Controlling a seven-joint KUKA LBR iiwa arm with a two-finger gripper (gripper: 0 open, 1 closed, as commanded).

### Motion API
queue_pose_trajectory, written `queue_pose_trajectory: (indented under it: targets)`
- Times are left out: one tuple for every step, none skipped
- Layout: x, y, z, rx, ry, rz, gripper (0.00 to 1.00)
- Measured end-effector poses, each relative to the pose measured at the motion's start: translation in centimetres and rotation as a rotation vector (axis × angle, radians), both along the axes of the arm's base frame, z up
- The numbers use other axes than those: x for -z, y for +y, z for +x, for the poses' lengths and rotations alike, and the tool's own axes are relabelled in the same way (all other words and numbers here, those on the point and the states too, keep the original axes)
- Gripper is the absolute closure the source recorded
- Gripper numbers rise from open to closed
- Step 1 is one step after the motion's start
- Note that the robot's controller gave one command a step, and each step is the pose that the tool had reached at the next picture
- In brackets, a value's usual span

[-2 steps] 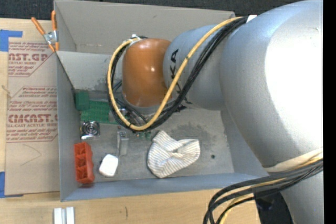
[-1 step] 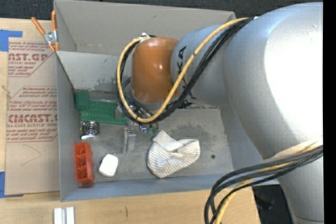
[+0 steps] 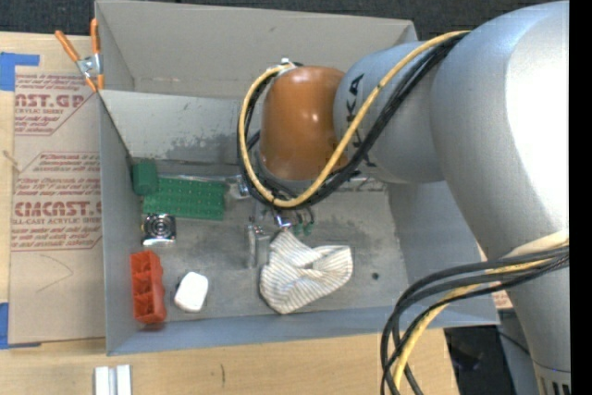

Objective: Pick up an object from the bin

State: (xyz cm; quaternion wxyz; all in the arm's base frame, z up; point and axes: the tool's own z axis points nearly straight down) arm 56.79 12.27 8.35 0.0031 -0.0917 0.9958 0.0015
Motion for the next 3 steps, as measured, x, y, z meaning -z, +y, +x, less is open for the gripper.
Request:
queue_pose_trajectory:
  targets:
    - [0.7,-1.6,1.2,0.020,0.000,0.000,0.00]
    - [0.2,-3.4,-1.4,0.080,0.000,0.003,0.00]
    - [-1.2,-8.6,-1.5,-0.252,-0.002,0.000,0.00]
